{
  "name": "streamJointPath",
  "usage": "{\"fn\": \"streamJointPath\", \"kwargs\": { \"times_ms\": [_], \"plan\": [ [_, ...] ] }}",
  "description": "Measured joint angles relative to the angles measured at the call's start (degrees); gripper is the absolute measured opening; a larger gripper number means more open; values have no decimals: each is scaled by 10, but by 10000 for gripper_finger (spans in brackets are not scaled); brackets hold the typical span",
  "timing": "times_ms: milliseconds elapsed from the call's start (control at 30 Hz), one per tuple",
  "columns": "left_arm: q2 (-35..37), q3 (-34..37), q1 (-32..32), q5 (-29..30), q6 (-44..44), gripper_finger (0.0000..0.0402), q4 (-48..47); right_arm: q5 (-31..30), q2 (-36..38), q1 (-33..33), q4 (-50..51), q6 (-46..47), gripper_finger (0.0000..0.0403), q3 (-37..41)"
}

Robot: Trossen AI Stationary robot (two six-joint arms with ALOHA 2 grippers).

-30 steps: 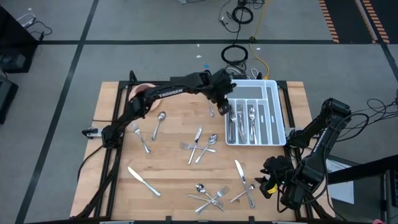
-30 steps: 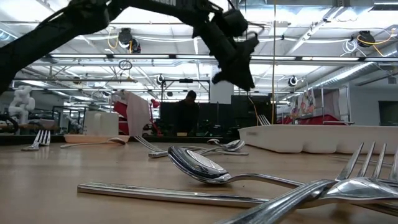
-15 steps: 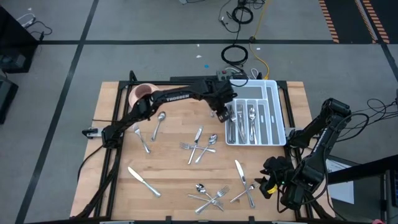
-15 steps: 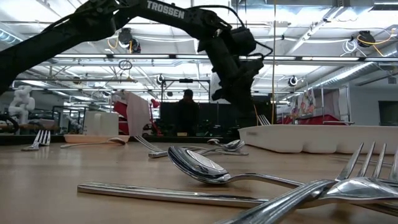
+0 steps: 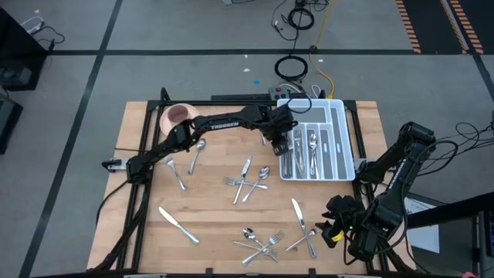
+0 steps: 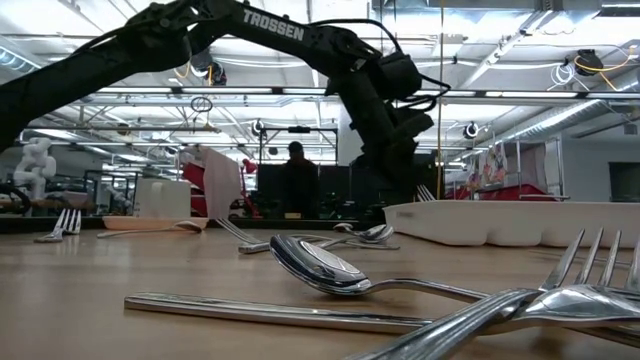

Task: Sort silverware
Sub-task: Put the silver fork into the white cutlery tray

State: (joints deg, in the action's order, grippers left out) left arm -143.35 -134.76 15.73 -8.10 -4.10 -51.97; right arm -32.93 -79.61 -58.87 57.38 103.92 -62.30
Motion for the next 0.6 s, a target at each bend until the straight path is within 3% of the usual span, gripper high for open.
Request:
{"fn": "streamJointPath", "kwargs": {
  "times_ms": [467, 600],
  "plan": [
    [-8, -1, 0, -5, -1, 93, 149, 0, 0, 0, -2, -11, 217, 0],
    [-6, -1, -2, -4, -12, 93, 148, 0, 0, 0, -3, -11, 217, 0]
  ]
}}
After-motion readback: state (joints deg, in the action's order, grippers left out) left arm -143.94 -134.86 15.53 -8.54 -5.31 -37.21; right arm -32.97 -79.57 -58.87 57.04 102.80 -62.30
